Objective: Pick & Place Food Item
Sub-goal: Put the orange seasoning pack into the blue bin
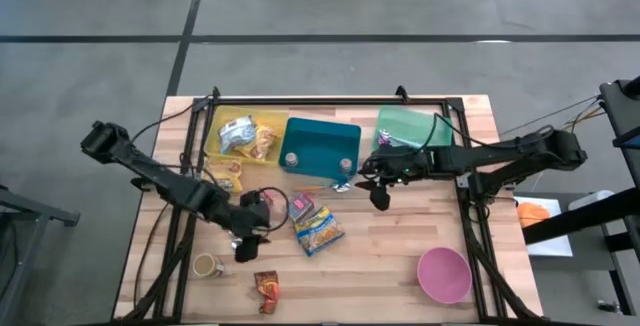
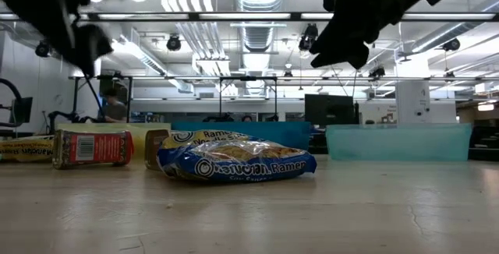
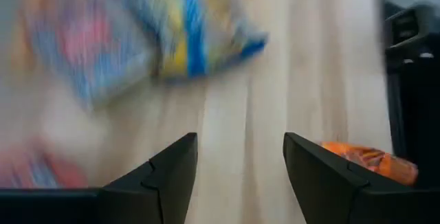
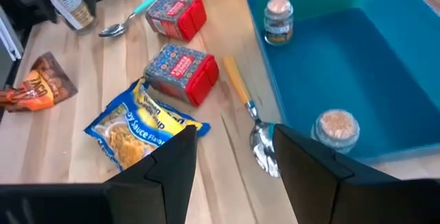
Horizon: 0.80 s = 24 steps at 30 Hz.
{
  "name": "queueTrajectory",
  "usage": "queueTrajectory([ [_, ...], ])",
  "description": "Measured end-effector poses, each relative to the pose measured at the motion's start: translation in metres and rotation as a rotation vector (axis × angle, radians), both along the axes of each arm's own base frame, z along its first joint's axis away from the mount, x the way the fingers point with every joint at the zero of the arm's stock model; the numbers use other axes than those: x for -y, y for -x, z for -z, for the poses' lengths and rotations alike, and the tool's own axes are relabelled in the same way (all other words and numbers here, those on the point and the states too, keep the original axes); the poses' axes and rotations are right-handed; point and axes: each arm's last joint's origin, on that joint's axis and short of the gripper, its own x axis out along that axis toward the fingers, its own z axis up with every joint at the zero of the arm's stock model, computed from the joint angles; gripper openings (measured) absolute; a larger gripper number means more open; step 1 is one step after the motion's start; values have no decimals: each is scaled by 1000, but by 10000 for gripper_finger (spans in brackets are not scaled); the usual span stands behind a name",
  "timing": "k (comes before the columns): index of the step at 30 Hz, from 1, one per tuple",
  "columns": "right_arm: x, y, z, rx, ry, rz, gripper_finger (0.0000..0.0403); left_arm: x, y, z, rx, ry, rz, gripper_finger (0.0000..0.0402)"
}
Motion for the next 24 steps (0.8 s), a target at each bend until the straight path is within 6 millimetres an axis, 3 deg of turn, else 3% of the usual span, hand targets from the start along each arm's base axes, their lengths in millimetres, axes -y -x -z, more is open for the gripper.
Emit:
queueTrajectory([
  [4, 0, 2, 4, 0, -8, 15, 189, 2, -2, 22, -271, 221, -316, 224],
  [6, 1, 1, 3, 9, 3, 28, 189, 6, -3, 31, -378, 295, -389, 224],
  [10, 1, -1, 0, 23, 23, 50, 189, 13, -4, 38, -515, 416, -450, 224],
  [16, -7, -1, 4, 2, 43, 7, 189, 21, -9, 34, -522, 551, -495, 224],
  [24, -24, -4, 19, -36, 82, -52, 189, 35, -8, 51, -657, 564, -525, 224],
])
